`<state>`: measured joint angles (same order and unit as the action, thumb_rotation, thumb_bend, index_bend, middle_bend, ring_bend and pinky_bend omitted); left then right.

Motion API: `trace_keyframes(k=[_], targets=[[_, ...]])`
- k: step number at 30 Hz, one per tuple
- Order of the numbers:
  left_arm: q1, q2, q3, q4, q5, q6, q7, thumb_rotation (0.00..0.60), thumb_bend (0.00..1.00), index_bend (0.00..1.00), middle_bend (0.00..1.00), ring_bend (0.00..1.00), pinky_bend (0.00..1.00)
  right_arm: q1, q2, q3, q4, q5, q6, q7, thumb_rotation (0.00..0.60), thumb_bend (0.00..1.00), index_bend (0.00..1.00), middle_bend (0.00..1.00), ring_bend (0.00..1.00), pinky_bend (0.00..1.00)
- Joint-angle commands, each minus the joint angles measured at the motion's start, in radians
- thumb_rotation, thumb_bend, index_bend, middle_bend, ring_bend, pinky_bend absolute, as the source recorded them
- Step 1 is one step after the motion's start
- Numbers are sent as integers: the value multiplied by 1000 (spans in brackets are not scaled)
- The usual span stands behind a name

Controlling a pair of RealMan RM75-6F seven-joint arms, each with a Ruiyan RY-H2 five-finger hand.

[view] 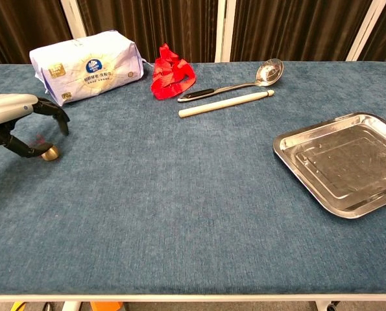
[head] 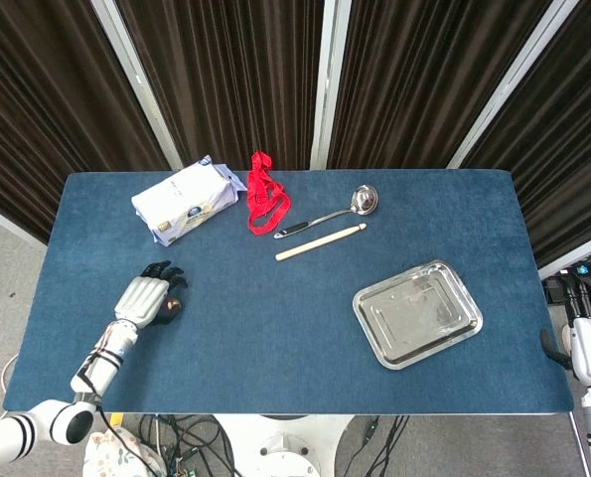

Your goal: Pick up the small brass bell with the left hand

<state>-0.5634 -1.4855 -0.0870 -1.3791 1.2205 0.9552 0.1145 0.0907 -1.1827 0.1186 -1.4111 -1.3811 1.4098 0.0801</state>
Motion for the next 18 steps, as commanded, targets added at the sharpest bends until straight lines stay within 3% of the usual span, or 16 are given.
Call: trace_keyframes(k=[1,7,11,18], targets=[[9,7,-1,11,35,26,-44,600,313,62,73,4,68,0,0,1,1,0,1,2,600,308,0,0,0,0],[52,71,8,-68,97,126,-57,600,281,45,66,0,59,-1,0,0,0,-2,3,4,600,308,0,0,0,0],[151,140,55,-116,150,282,-22,600,257,45,65,0,60,-3,0,-1,-5,-5,6,9,600,308,0,0,0,0],[318,164,123,-25,193,483,-33,600,189,45,65,0,57,-5,-16,-6,8,-5,4,15,600,307,0,0,0,0]])
